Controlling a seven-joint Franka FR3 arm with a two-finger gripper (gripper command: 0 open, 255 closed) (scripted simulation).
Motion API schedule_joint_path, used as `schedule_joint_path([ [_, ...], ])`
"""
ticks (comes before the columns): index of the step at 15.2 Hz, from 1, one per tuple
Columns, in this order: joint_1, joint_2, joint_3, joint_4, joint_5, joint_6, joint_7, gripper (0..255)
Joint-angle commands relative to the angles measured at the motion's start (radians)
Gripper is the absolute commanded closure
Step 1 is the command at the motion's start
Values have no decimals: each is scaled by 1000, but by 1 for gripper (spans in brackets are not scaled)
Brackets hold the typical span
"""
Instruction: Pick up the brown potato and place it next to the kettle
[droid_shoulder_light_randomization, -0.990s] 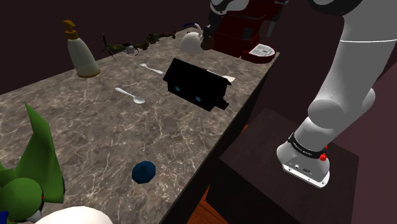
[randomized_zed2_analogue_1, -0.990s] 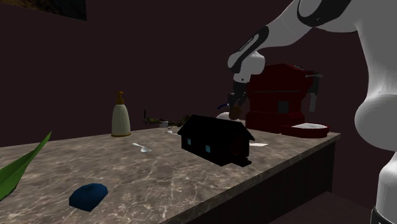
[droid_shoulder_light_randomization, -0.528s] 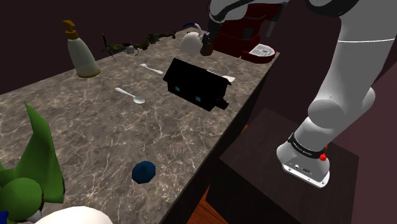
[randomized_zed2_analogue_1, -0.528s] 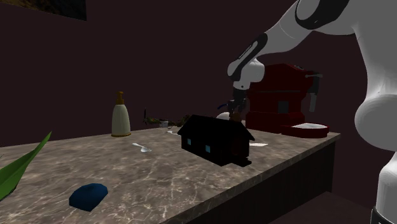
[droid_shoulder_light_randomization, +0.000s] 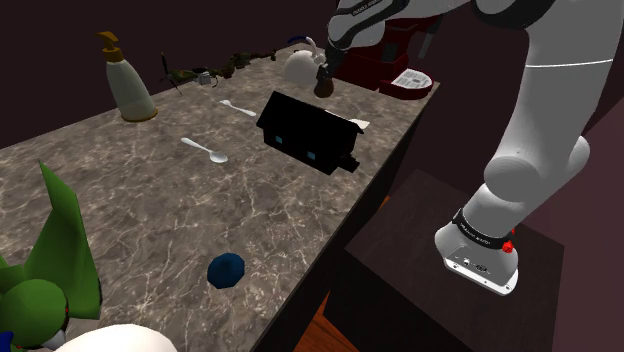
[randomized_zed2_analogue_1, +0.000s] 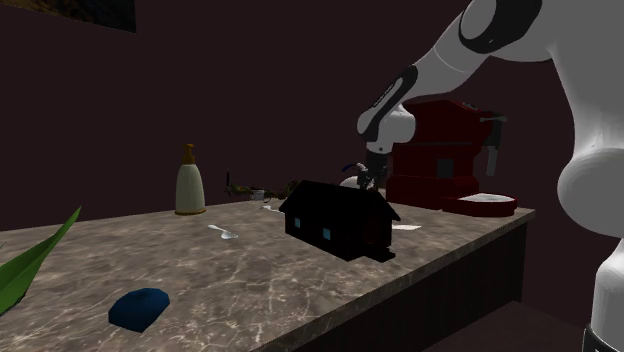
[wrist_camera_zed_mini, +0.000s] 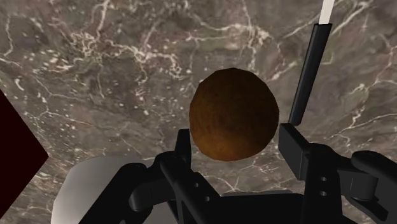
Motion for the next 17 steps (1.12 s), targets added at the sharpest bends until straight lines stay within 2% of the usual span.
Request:
schedule_joint_path([
  [1,0,17,0,-4,0,21,-1,255],
  [7,1,62,-1,-28,-1,91,-3,255],
  [15,1,62,-1,-28,-2,91,-3,255],
  [16,0,61,0,-32,-1,93,-3,0],
  [17,-2,65,0,-26,0,92,-7,0],
])
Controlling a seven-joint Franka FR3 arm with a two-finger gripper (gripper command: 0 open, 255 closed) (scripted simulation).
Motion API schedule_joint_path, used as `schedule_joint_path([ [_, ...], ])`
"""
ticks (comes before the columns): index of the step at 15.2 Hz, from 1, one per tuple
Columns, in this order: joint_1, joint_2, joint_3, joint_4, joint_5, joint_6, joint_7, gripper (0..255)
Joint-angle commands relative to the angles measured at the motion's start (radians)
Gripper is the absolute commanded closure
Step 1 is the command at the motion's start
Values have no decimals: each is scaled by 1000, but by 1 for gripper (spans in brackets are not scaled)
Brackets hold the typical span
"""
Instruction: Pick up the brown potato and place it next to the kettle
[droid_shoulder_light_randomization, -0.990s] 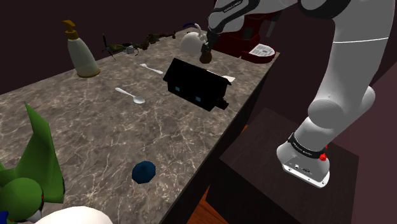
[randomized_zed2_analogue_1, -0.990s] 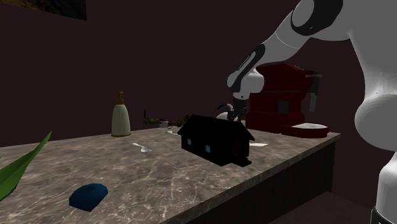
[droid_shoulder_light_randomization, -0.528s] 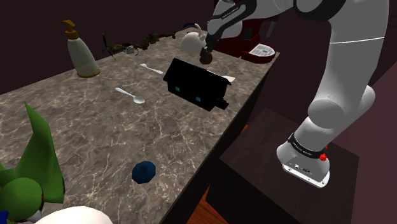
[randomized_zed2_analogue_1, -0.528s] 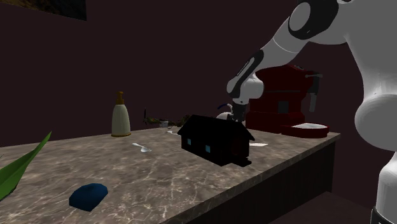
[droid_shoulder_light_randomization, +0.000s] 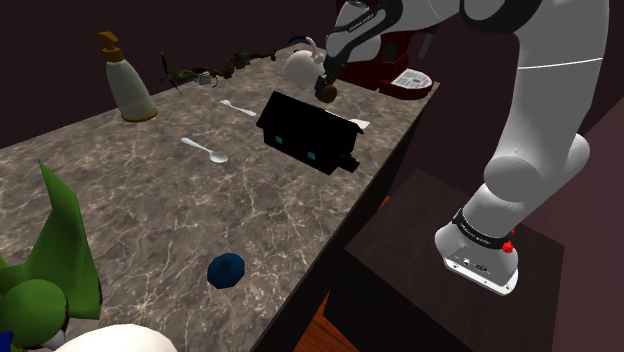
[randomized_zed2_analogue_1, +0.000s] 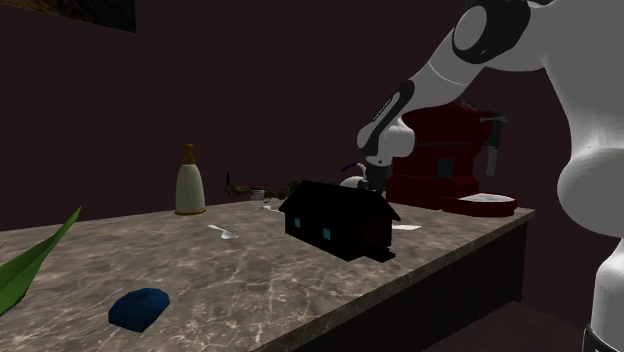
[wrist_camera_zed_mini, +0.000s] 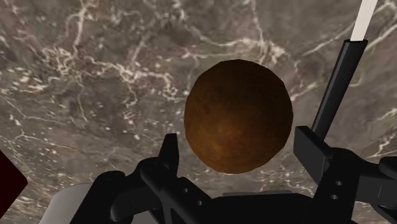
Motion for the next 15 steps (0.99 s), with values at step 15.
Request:
schedule_joint_path([
  [15,-6,-106,3,-32,6,-76,-2,0],
])
